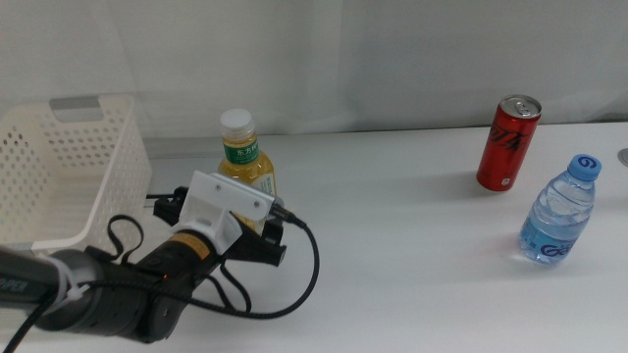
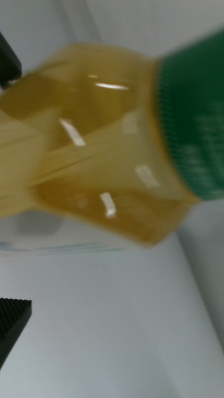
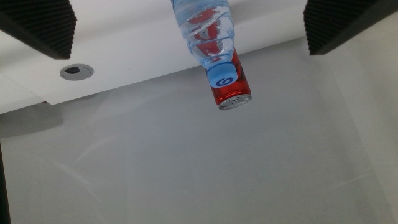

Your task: Use arms to grab the bottles and put them into the dustbin to the left of the table.

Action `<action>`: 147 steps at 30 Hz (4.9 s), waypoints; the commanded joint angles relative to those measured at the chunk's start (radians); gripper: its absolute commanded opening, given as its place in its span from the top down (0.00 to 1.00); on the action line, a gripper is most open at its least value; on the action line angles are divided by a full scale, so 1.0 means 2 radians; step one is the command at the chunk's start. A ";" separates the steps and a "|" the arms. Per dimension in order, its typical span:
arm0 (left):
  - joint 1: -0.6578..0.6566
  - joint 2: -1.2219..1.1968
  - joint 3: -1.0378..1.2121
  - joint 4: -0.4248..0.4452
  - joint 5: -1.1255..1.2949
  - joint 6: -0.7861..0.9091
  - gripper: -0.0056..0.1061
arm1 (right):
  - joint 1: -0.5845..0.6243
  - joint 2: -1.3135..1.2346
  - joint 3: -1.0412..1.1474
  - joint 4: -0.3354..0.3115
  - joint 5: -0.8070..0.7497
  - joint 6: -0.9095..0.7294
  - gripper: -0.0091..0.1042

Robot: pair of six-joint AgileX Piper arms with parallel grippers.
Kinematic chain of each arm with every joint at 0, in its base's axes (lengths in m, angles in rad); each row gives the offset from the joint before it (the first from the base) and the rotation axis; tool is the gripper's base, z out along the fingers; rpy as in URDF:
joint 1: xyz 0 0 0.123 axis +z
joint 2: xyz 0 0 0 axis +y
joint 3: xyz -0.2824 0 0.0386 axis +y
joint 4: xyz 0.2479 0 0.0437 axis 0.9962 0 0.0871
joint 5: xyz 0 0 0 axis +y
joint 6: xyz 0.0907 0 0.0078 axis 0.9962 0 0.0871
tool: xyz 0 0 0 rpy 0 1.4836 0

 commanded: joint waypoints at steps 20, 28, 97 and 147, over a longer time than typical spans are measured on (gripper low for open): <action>0.014 0.054 -0.126 0.002 0.128 -0.018 0.25 | -0.003 -0.016 0.018 -0.001 -0.004 -0.002 0.01; 0.014 0.050 -0.128 0.001 0.131 -0.017 0.97 | -0.003 -0.016 0.018 -0.001 -0.004 -0.001 0.01; 0.291 -0.016 -0.399 0.128 0.759 -0.162 0.98 | -0.003 -0.016 0.018 -0.001 -0.016 -0.001 0.01; 0.290 -0.205 -0.399 0.116 0.732 -0.130 0.12 | -0.003 -0.016 0.018 -0.005 -0.016 -0.002 0.01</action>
